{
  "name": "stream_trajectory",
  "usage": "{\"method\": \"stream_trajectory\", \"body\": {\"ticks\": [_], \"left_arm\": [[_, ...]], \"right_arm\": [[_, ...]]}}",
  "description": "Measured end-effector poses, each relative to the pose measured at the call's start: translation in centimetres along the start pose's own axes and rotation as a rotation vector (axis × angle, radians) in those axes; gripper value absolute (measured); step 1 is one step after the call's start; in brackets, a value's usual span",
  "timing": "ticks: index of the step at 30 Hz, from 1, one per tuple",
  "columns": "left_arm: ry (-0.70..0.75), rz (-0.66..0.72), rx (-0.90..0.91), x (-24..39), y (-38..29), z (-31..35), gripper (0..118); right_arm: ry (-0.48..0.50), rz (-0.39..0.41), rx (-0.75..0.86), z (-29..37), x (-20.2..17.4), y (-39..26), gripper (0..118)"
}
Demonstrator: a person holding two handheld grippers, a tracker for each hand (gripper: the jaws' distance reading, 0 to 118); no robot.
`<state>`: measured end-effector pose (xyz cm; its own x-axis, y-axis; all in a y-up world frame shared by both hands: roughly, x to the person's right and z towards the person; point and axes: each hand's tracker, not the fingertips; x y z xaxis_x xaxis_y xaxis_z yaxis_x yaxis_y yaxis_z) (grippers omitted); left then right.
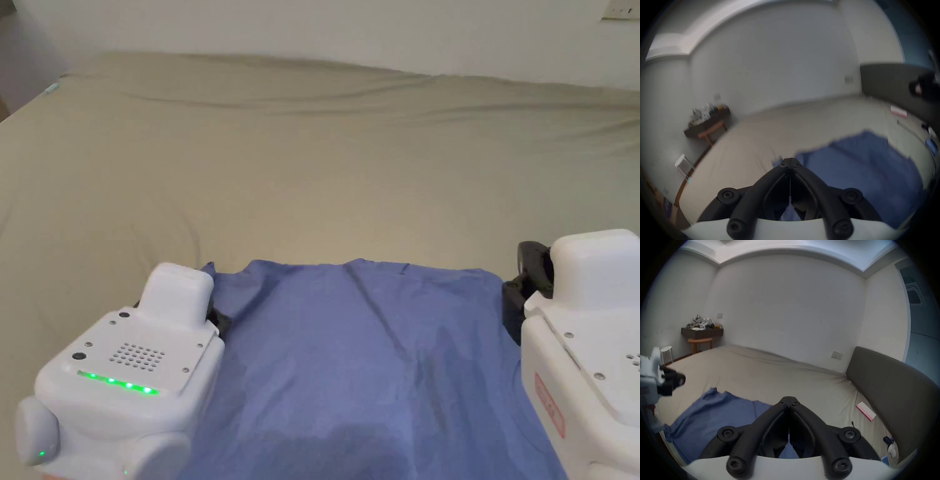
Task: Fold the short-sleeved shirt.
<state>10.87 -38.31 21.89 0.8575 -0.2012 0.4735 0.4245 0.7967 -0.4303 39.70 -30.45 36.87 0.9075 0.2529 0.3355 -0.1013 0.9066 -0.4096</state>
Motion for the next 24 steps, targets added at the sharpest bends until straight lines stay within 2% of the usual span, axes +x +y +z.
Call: {"method": "stream_trajectory", "body": {"ticks": [3,5,6,8,9,10,15,18,20,21,22,23,24], "left_arm": [[0.007,0.087,-0.155,-1.8,-2.7,-6.0,0],[0.027,0.122,-0.178,-3.2,-2.6,-9.5,0],[0.027,0.143,-0.190,-3.9,-2.1,-11.2,13],[0.053,0.167,-0.193,-5.1,-0.7,-14.4,82],[0.049,0.170,-0.212,-5.6,0.0,-16.1,101],[0.055,0.170,-0.217,-6.0,0.5,-17.6,106],[0.094,0.142,-0.264,-6.4,1.3,-23.6,106],[0.161,0.249,-0.355,-7.3,0.2,-25.5,80],[0.052,0.375,-0.316,-8.5,-0.3,-25.3,77],[0.067,0.384,-0.307,-8.5,-0.3,-24.9,77],[0.073,0.342,-0.287,-8.5,-0.2,-24.4,58],[0.098,0.311,-0.223,-8.5,-0.2,-23.8,25],[0.123,0.299,-0.197,-8.5,-0.1,-22.5,5]], "right_arm": [[-0.005,-0.022,-0.072,-1.6,1.2,-2.2,2],[-0.019,-0.021,-0.106,-2.3,2.0,-3.4,2],[-0.026,-0.015,-0.121,-2.6,2.3,-3.9,2],[-0.039,0.003,-0.150,-3.2,3.0,-4.8,2],[-0.041,0.011,-0.165,-3.4,3.2,-5.2,2],[-0.042,0.014,-0.183,-3.9,3.6,-5.7,2],[-0.075,0.001,-0.254,-5.5,5.2,-7.8,2],[-0.081,-0.010,-0.276,-6.0,5.8,-8.3,2],[-0.081,-0.002,-0.282,-6.5,6.0,-8.5,2],[-0.077,0.005,-0.288,-6.9,6.1,-8.5,2],[-0.065,0.012,-0.296,-7.7,6.2,-8.4,2],[-0.038,0.021,-0.309,-8.6,6.3,-8.2,2],[-0.009,0.023,-0.321,-9.7,6.5,-8.0,2]]}}
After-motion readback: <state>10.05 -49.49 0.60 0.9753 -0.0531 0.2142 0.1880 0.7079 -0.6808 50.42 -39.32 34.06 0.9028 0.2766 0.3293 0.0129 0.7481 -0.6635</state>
